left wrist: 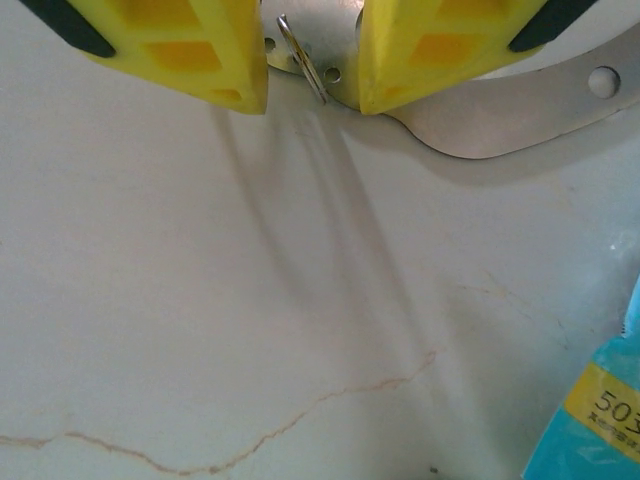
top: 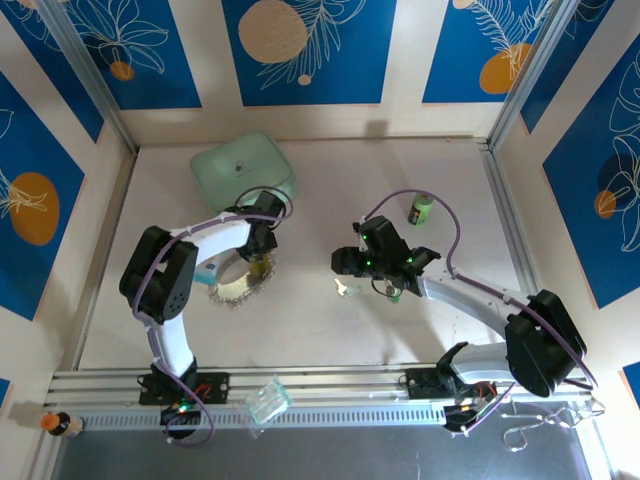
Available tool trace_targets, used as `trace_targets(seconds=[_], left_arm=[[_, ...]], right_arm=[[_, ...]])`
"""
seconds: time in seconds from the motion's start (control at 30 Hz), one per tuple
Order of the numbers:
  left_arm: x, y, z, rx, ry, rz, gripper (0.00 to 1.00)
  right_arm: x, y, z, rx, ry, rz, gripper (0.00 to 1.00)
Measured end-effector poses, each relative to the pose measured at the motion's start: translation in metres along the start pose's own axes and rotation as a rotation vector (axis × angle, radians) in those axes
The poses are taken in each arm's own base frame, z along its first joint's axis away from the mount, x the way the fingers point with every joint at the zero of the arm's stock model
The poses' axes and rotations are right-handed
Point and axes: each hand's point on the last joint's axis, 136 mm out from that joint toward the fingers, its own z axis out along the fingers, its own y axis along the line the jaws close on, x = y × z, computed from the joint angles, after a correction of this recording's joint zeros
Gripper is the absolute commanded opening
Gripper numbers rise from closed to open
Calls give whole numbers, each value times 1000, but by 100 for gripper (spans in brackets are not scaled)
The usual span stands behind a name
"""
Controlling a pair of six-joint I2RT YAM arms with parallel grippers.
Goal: Put the keys on the keyring
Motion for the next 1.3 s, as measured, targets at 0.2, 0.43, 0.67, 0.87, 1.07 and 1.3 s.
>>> trace_targets(seconds=[0.2, 0.43, 0.67, 0.87, 1.07, 1.3], left_arm=[[1, -2, 1, 6, 0, 1, 22], [0, -4, 1, 15, 1, -1, 18], [2, -3, 2, 11, 5, -1, 10], [3, -3, -1, -6, -11, 37, 0], [2, -11, -44, 20, -87, 212, 0], [-9, -49, -159, 269, -373, 494, 0]], right_arm=[[0, 0, 0, 0, 0, 3, 56], [0, 0, 0, 0, 0, 7, 55], [0, 0, 0, 0, 0, 8, 55], [-3, 2, -5, -8, -13, 9, 54], [-9, 1, -20, -17, -62, 12, 52], [-24, -11, -43, -5, -140, 27, 51]])
